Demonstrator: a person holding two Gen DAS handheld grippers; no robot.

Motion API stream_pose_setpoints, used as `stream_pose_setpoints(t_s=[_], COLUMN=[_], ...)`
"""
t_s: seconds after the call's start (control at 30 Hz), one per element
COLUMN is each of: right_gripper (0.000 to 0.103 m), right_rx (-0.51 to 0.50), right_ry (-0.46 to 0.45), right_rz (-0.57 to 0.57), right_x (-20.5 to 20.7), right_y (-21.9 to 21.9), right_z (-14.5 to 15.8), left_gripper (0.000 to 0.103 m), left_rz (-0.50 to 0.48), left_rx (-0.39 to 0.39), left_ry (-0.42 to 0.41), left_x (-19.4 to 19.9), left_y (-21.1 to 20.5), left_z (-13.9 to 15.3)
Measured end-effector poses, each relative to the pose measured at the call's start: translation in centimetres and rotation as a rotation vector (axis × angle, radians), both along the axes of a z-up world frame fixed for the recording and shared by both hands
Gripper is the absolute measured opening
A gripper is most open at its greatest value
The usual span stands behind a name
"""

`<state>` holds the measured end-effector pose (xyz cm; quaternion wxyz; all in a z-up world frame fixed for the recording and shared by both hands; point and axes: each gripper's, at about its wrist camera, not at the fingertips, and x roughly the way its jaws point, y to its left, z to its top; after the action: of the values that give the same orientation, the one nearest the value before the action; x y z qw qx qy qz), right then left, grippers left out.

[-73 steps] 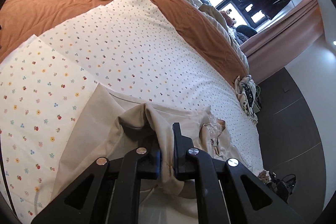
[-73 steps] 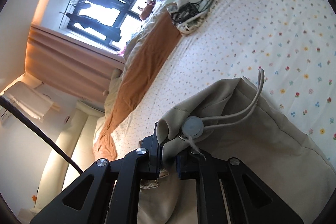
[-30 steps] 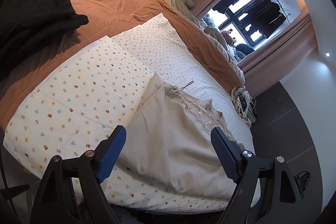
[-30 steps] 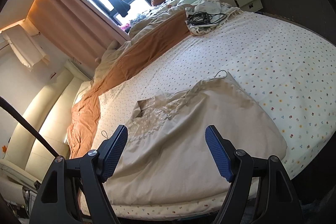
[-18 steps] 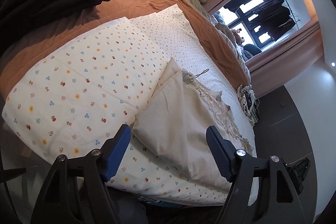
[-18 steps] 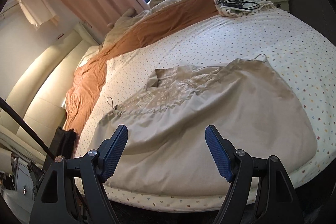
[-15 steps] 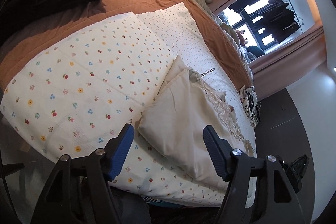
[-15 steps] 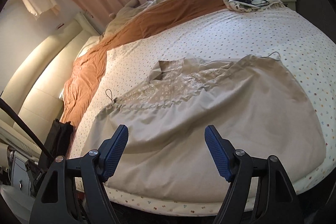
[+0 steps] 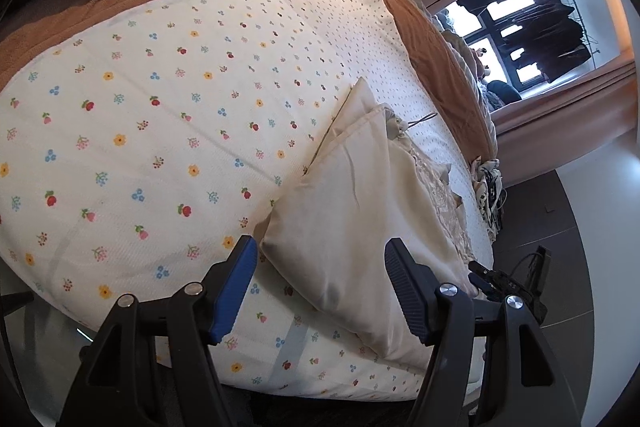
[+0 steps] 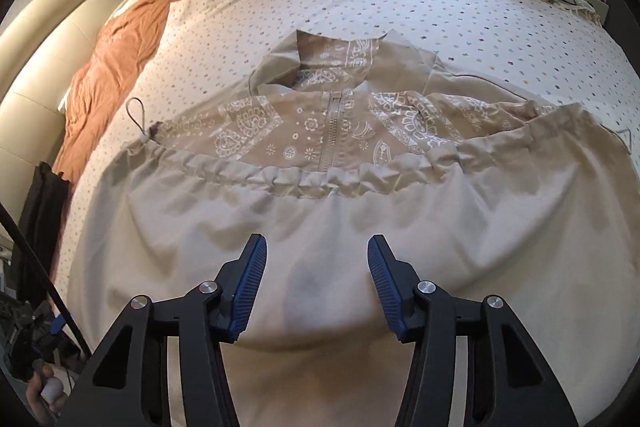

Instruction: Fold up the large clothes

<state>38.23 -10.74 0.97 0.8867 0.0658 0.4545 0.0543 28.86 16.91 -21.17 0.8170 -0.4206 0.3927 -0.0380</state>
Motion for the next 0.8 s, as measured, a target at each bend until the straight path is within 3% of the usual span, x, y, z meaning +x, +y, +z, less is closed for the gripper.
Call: stream_pose_setpoints(t_s=[0.1,0.2,0.27,0.33,0.63,0.8], right_gripper=[0.05,0.038,0.024,0.001,0.0,0.0], right_rx=[-0.049,-0.112,-0.123,-0.121,-0.066,-0.088], right_ry=[0.058,0.06,0.049,0.043,-0.067,-0.062], right_rz=[0.006,0.008,0.013,0.011,0.015,0.013], right_x=[2.6,4.6,5.7,7.0,9.1,10.2], right_y=[1.0,1.8,1.9,1.8,0.8,1.7], right_z=[-2.2,-3.7,-4.1,-4.3,-1.7,-2.9], left_gripper=[0.067,0.067,0.067,0.067,0.067,0.067], left_rz=[-0.017,-0.019,-0.02,-0.015,-0.002,-0.001], left_rx=[0.011,0.016,0.019,0.012,-0.036,-0.102], left_ry=[0.02,0.034,0.041,0.048,0.055,0.041], left_x=[0.6,1.0,1.2,1.3,1.0,-0.1], left_y=[-0.5,-0.7,-0.7,-0.6,-0.3,-0.2], left_z=[-0.4,-0.5,-0.6,-0.7,-0.7,-0.8])
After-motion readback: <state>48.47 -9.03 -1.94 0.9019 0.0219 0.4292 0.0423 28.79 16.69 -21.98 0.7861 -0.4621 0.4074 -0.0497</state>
